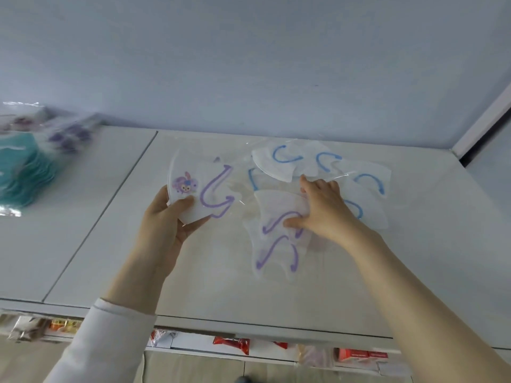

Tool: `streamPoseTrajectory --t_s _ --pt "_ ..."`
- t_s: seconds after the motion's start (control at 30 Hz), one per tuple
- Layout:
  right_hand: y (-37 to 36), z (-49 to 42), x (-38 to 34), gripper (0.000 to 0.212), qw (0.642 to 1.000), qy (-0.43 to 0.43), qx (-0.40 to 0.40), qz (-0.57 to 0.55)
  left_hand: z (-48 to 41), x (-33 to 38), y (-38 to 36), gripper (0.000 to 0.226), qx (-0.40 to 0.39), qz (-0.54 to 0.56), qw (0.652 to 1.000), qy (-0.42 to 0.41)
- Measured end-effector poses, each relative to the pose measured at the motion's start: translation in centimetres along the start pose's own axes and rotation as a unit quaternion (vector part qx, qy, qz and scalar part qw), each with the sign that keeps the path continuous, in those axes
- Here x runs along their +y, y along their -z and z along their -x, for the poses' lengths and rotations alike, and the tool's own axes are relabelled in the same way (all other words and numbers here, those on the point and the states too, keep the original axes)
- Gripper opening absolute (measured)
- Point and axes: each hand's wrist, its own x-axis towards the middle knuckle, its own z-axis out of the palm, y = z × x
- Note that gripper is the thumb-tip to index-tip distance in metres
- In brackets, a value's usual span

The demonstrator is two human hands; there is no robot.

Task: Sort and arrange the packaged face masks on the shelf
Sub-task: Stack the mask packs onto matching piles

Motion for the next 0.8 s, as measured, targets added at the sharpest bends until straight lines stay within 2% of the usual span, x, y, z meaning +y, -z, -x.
streamPoseTrajectory --t_s 0.1,0.17,0.2,0.23,0.3,0.4,0.5,0.6,0.7,0.8 --pt "0.4 -0.6 -0.4 0.092 1.0 0.003 -0.011 0.007 0.2 0.2 -0.1 0.023 -0.002 0.015 1.0 0.011" --pt "0.7 -0.7 -0.6 0.089 0.999 -0.025 -0.038 -0.009 0.4 0.2 -0.1 0.02 -0.011 0.019 1.0 0.01" --pt "0.9 -0.8 -0.5 0.082 0.998 -0.037 -0.047 -0.014 0.4 0.2 -0.1 0.019 -0.013 0.02 1.0 0.009" --pt "1.2 -0.7 -0.5 0.066 0.998 -0.033 -0.045 -0.017 0.5 0.3 0.1 0.018 -0.014 0.022 1.0 0.008" --pt "2.4 0.1 -0.3 0.024 0.999 -0.002 -0.001 -0.044 0.4 0.3 0.5 0.018 -0.012 0.025 1.0 0.006" --pt "5.7 2.6 0.0 0.02 0.987 0.044 0.091 -0.123 0.5 0.4 1.2 0.017 -0.012 0.027 1.0 0.001" --pt "8.5 5.8 -0.8 0.015 0.951 0.125 0.215 -0.182 0.6 0.6 1.5 0.018 -0.016 0.035 0.999 0.004" --pt "7.7 6.7 -1.1 0.011 0.908 0.23 0.319 -0.143 0.7 0.6 1.3 0.019 -0.026 0.038 0.999 0.001" --pt "5.6 6.1 -0.5 0.006 0.863 0.274 0.41 -0.111 0.9 0.6 0.6 0.019 -0.052 0.031 0.998 0.011" --pt "4.5 5.8 -0.7 0.012 0.84 0.302 0.43 -0.133 1.3 0.5 -0.3 0.02 -0.079 0.021 0.996 0.026"
